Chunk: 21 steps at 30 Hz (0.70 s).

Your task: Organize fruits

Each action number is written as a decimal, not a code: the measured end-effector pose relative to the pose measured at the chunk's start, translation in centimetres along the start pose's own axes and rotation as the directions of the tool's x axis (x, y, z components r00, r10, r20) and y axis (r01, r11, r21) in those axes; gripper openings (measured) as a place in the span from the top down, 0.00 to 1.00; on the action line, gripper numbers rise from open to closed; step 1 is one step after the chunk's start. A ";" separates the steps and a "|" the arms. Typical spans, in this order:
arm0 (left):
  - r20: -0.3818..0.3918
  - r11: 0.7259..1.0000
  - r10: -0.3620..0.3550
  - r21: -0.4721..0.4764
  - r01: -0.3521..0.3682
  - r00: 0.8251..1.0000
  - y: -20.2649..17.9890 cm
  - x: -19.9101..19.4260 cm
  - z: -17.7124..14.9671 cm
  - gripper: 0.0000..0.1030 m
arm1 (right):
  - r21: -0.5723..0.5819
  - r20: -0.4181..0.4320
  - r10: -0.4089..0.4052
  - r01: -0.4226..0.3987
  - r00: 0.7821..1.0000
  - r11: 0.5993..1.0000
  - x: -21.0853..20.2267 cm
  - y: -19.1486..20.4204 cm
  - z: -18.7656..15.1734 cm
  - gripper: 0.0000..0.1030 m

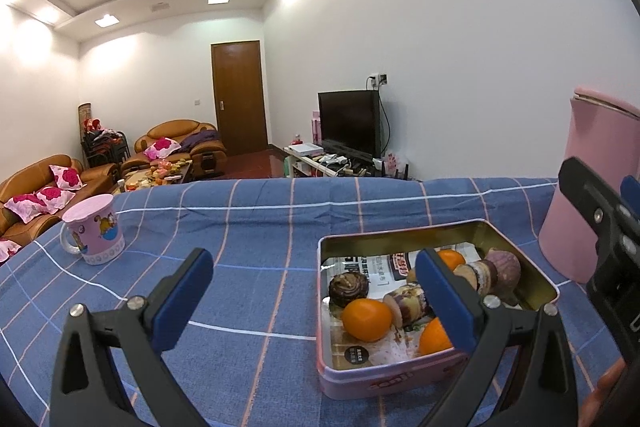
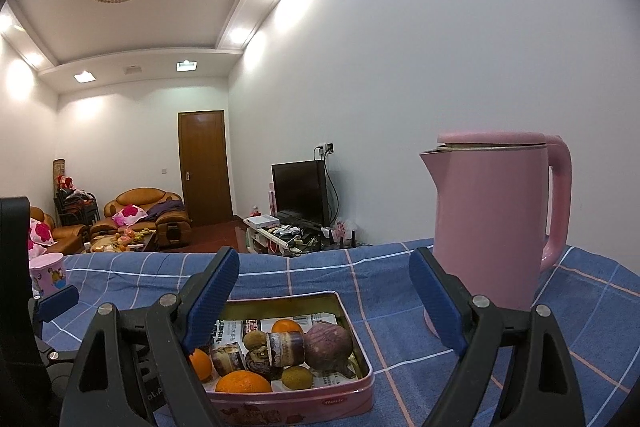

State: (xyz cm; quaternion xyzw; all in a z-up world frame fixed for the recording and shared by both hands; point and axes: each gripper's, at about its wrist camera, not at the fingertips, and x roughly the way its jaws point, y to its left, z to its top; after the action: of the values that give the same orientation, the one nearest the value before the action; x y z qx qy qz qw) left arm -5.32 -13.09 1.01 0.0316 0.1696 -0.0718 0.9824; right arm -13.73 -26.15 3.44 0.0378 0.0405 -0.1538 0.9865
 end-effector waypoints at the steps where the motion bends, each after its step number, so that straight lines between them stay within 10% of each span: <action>1: -0.001 1.000 -0.001 -0.001 0.001 1.000 0.0 0.0 0.0 0.00 | 0.000 0.000 0.000 0.000 1.000 1.000 -0.1 0.0 0.0 0.14; 21: 0.007 1.000 0.002 -0.005 -0.002 1.000 -0.3 -0.2 -0.1 0.00 | 0.015 0.005 -0.014 0.013 1.000 1.000 -0.3 -0.2 0.1 0.14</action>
State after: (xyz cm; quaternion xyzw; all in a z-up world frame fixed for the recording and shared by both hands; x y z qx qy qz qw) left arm -5.60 -13.32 1.03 0.0290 0.1665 -0.0706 0.9831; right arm -14.04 -26.23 3.53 0.0446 0.0372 -0.1609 0.9853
